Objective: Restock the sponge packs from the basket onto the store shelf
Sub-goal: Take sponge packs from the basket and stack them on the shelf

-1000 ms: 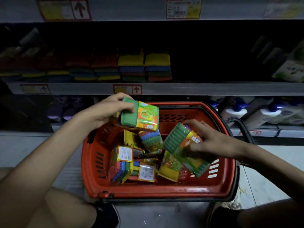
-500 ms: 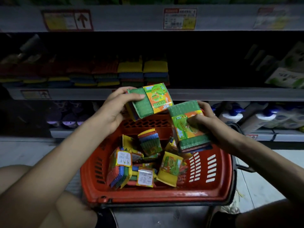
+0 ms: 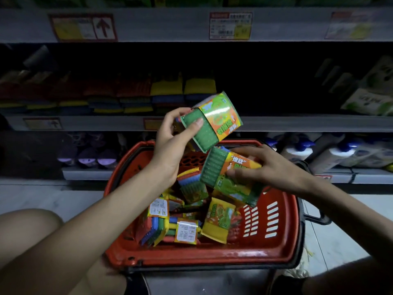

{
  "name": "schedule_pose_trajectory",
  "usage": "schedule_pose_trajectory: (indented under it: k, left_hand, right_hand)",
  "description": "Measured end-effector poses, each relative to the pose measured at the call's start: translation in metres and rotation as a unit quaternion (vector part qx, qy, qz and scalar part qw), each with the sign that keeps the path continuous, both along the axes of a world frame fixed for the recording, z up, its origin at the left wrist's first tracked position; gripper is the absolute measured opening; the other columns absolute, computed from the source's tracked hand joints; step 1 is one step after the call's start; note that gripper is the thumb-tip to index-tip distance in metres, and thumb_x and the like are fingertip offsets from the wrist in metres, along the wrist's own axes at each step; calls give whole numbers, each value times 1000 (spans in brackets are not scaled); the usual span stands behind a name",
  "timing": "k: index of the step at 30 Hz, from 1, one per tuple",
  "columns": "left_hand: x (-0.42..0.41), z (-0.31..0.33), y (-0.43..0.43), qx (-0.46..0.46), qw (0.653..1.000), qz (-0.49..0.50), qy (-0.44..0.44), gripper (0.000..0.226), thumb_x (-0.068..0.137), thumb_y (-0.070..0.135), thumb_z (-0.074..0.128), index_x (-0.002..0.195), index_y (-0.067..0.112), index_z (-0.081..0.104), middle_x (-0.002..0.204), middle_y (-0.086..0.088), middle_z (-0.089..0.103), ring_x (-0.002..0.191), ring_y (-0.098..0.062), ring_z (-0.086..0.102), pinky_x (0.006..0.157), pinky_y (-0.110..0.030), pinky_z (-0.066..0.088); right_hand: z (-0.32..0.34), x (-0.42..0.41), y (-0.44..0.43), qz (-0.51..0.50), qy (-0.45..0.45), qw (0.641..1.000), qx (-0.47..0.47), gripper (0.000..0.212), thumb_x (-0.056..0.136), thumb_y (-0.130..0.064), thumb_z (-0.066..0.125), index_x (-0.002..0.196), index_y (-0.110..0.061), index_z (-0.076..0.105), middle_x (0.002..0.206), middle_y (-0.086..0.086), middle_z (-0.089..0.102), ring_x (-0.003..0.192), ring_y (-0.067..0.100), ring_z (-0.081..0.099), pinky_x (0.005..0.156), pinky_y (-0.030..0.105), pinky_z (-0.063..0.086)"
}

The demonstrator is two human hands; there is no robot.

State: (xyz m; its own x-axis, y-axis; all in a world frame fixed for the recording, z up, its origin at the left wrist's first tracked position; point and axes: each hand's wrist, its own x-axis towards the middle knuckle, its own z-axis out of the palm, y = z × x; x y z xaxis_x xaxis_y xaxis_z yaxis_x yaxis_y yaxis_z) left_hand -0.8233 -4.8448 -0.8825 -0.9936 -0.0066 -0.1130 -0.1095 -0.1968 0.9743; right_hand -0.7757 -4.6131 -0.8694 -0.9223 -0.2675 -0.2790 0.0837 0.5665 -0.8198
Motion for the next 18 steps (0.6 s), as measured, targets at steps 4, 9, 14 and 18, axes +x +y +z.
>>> schedule_pose_trajectory:
  k: [4,9,14,18]
  left_hand:
    - [11,-13,14,-11,1000,6,8,29,87,40,72,113,40,61,125,0,67,115,-24,66,100,-58,53]
    - [13,-20,19,2,1000,-2,-26,29,85,46,72,110,45,58,122,1,67,116,-29,65,100,-66,49]
    - [17,-19,23,95,989,-35,-104,23,96,21,67,115,28,55,112,-6,71,98,-24,69,91,-59,53]
    - [20,-12,24,116,982,-59,-135,32,91,20,72,118,26,56,111,-9,72,100,-26,68,95,-64,50]
  right_hand:
    - [-5,-2,6,-50,16,998,23,97,51,-61,90,137,-31,55,100,-4,75,82,11,77,82,39,63]
    - [-2,0,14,-158,75,984,-42,87,50,-53,91,128,-33,58,110,-6,70,81,10,77,70,31,64]
    - [1,5,17,-234,127,961,-76,88,53,-54,89,131,-31,56,115,-8,64,87,4,72,70,21,61]
    - [-2,6,22,-226,117,966,-52,100,53,-73,89,139,-46,46,124,-5,65,100,16,73,87,46,61]
